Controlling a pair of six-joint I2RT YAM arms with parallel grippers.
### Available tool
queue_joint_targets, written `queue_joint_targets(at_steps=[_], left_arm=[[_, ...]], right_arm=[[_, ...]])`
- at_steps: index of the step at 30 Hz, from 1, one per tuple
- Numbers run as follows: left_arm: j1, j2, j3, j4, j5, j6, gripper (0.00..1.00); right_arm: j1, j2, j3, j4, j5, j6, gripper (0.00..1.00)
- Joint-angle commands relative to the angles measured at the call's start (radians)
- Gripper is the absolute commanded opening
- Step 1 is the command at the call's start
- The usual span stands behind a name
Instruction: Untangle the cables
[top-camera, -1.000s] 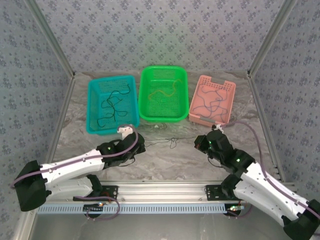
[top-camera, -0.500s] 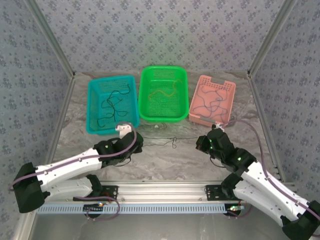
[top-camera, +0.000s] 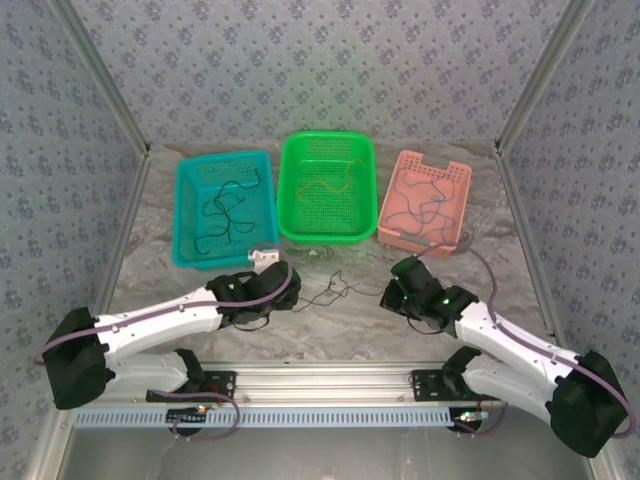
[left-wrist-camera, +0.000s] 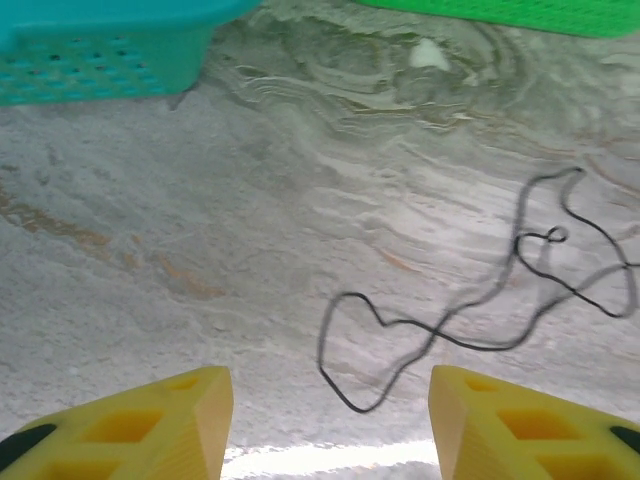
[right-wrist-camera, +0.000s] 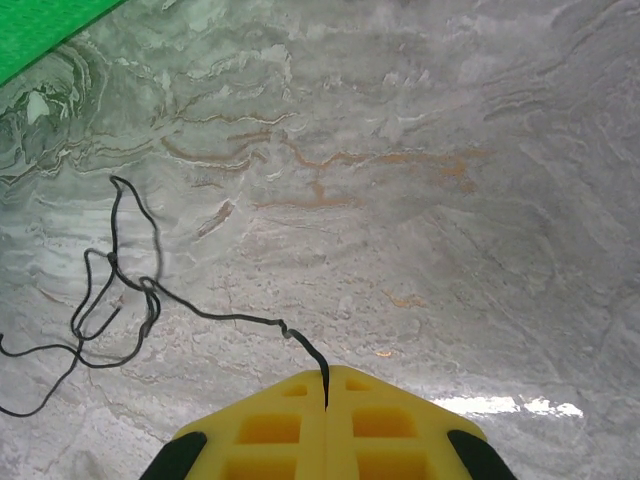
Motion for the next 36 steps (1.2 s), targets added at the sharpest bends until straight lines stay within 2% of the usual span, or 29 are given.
queue_joint_targets(at_steps=[1, 6, 9, 14, 18, 26, 36], left_arm=[[-0.033, -0.021, 0.062, -0.047, -0.018, -0.003, 0.54], [-0.057, 0.026, 0.106, 0.042, 0.058, -0.038, 0.48], [-0.076, 0.12, 0.152, 0.104, 0.102, -0.042, 0.47], [-0.08, 0.337, 0.28, 0.085, 0.129, 0.046, 0.36], [-0.096, 0.451, 0.361, 0.021, 0.151, 0.08, 0.3], [-0.124, 0.558, 0.354, 0.044, 0.149, 0.014, 0.31], [-0.123, 0.686, 0.409, 0.022, 0.065, -0.021, 0.3]], right_arm=[[0.001, -0.002, -0.013, 0.015, -0.011, -0.018, 0.0], [0.01, -0.012, -0.027, 0.005, -0.008, -0.012, 0.0], [0.011, -0.024, -0.039, 0.008, -0.005, -0.005, 0.0], [0.011, -0.045, -0.047, 0.001, -0.003, 0.001, 0.0], [0.006, -0.054, -0.045, -0.005, -0.002, 0.0, 0.0], [0.001, -0.059, -0.042, 0.005, -0.007, -0.001, 0.0], [0.001, -0.085, -0.049, -0.001, -0.005, 0.007, 0.0]])
